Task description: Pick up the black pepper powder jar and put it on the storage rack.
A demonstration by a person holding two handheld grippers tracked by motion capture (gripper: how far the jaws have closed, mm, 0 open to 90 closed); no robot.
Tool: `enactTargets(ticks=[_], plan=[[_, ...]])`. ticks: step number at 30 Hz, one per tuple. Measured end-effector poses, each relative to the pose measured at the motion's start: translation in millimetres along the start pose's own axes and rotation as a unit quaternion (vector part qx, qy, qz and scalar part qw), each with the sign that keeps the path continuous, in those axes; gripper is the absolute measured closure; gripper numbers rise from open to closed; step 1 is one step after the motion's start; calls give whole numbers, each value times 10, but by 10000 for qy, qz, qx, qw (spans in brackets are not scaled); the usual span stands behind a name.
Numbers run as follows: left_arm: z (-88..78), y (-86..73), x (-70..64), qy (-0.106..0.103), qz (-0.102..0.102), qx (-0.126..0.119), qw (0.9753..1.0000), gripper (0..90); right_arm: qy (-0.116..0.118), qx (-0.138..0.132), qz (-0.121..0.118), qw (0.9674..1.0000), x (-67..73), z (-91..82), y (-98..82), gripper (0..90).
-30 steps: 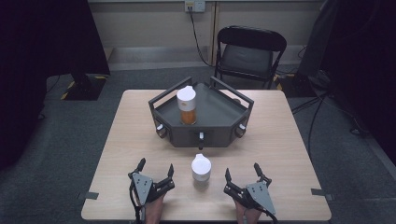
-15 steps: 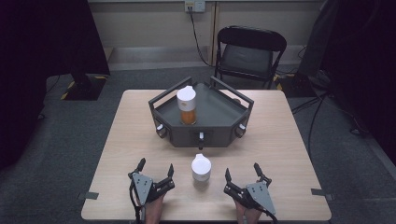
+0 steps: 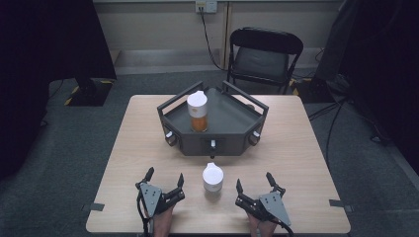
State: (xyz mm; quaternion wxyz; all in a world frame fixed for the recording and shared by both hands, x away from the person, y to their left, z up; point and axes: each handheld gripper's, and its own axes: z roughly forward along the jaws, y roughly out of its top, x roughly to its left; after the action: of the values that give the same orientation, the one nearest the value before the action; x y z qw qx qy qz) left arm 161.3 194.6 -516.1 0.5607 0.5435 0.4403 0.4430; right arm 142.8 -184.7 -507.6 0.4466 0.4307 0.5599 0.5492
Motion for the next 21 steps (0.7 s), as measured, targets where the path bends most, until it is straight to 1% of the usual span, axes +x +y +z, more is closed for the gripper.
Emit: enactTargets(ticks=[4,10,16,18,21], plan=[[2,0,3,-9,2,-1,10000,3,24,-31,11,10000,2,-2,19,9],[1,-1,3,-9,3,-3,10000,2,143,-82,38,9999,21,-13,53,10],[1,-1,-5,14,8,-4,10000,5,216,-193,79,9996,42,-31,93,9],[0,-3,-1,3,9,-10,10000,5,205,-146,57,9997,56,-32,135,10],[-1,-5,-4,13,10,-16,10000,5,255,-164,131,9995,57,-35,168,10]])
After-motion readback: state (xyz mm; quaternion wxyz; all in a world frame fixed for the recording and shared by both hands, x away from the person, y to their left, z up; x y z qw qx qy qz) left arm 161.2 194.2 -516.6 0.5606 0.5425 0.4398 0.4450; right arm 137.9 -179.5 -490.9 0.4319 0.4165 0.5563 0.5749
